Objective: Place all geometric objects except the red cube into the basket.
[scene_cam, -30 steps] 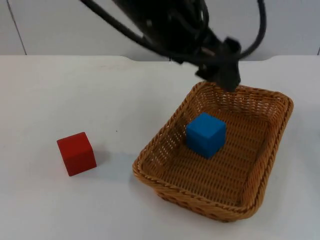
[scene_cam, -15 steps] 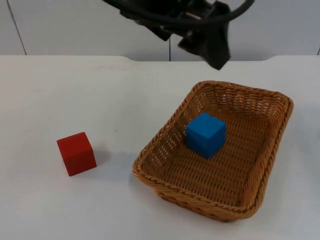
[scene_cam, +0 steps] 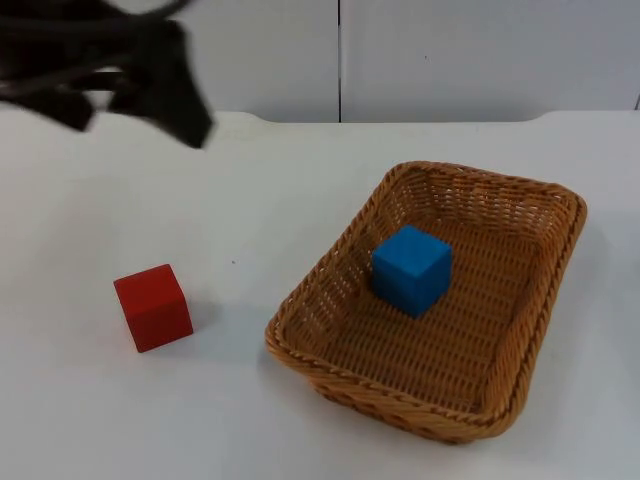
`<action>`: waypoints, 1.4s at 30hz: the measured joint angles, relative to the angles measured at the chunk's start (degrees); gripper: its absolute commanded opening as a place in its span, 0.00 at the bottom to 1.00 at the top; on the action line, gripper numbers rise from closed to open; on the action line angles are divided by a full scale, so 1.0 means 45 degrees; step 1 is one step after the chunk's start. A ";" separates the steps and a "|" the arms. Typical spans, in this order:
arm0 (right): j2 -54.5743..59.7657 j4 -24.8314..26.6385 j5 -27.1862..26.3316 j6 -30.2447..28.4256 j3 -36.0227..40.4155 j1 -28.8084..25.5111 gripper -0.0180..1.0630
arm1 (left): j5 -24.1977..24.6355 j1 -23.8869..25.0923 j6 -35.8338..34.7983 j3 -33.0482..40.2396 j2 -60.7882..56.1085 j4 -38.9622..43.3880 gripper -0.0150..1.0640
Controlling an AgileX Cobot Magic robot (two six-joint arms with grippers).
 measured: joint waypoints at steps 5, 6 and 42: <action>0.0000 0.0022 0.0000 0.0000 0.0000 0.0000 0.99 | -0.0211 0.2096 0.0000 0.1877 -0.2368 -0.0314 0.99; 0.0000 0.0022 0.0000 0.0000 0.0000 0.0000 0.99 | -0.0211 0.2096 0.0000 0.1877 -0.2368 -0.0314 0.99; 0.5728 -0.0071 0.1228 -0.0106 -0.2556 0.0000 0.99 | -0.0540 0.3447 -0.1900 0.5384 -0.8186 0.1828 0.99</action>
